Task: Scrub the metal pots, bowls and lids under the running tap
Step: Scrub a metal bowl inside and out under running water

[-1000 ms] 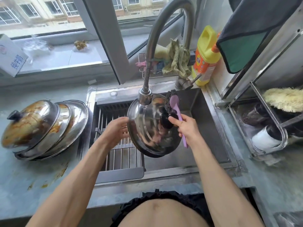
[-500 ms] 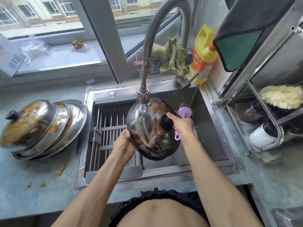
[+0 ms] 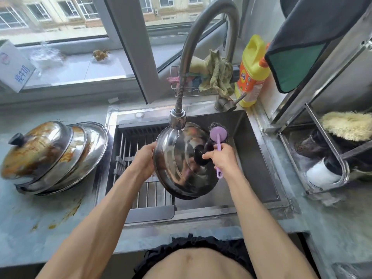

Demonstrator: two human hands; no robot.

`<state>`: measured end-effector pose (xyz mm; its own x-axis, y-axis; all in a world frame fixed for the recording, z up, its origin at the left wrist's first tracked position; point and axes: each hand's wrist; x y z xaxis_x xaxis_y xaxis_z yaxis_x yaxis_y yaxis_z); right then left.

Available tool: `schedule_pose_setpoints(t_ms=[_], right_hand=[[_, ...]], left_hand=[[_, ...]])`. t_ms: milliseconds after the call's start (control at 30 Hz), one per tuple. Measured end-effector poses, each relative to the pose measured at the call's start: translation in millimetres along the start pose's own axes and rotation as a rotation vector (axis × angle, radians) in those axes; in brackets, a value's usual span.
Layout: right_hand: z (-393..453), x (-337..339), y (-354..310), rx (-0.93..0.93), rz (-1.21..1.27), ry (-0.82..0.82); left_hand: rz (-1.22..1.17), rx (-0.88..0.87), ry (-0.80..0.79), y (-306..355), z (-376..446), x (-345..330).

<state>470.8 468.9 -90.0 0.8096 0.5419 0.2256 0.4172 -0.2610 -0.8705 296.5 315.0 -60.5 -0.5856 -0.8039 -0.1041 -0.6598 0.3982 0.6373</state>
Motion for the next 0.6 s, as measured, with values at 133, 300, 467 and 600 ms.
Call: schedule_pose_setpoints(t_ms=[133, 300, 467, 600], right_hand=[[-2.2, -2.0, 1.4, -0.004, 0.042, 0.088], [0.9, -1.4, -3.4, -0.128, -0.107, 0.123], [2.8, 2.1, -2.4, -0.117, -0.107, 0.135], [-0.6, -0.9, -1.1, -0.066, -0.034, 0.186]], left_hand=[[-0.132, 0.069, 0.128, -20.1, 9.2, -9.8], [-0.159, -0.024, 0.118, -48.3, -2.7, -20.5], [-0.265, -0.022, -0.044, -55.0, -10.8, -15.3], [-0.052, -0.016, -0.108, -40.8, -17.8, -0.8]])
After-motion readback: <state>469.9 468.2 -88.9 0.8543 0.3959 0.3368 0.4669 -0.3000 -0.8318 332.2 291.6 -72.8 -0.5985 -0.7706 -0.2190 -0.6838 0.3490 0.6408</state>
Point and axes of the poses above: each hand's wrist, its own z-axis towards the middle knuckle, its own x-axis out of the back of the hand, y = z × x, and after that the axes turned 8 degrees about x, right-handed
